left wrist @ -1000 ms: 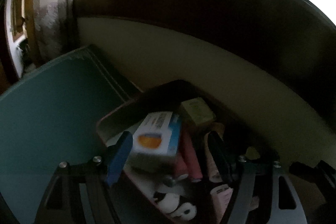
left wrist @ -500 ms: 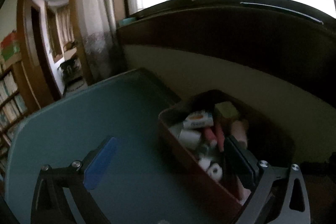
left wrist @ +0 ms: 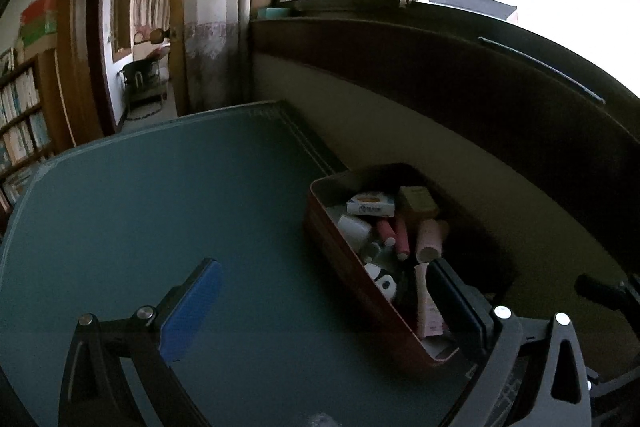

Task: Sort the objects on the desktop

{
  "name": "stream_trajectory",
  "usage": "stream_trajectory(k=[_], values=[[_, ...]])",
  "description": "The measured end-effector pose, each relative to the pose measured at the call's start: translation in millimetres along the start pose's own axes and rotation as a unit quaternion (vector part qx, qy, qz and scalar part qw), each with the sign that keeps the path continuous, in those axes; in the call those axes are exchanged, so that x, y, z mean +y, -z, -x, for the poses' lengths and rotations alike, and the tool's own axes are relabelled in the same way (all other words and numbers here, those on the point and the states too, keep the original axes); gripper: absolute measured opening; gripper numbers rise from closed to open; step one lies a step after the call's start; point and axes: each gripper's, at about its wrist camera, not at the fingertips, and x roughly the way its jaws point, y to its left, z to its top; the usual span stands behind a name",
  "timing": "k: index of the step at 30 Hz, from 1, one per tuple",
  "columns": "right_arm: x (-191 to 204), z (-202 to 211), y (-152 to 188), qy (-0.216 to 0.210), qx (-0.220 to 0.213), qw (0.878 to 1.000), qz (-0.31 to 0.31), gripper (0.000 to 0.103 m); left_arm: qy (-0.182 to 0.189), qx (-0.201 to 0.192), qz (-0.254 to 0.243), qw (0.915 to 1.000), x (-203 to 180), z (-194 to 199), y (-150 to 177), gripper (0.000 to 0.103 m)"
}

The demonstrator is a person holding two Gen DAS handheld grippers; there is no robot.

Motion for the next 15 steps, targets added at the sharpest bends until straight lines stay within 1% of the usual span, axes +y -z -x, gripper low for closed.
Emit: stream_trajectory(k=[8,15], values=[[0.0,-1.6,-7.5,-0.001,0.010,1.000,0.002,0.089,-0.021,0.013,-0.015,0.9996,-6.5,-1.6,5.6,0.103],[-1.2,-8.0,-10.3,0.000,0.017,1.000,0.001,0.089,-0.011,0.028,-0.015,0.9994,-6.6,-8.4,7.5,0.103]])
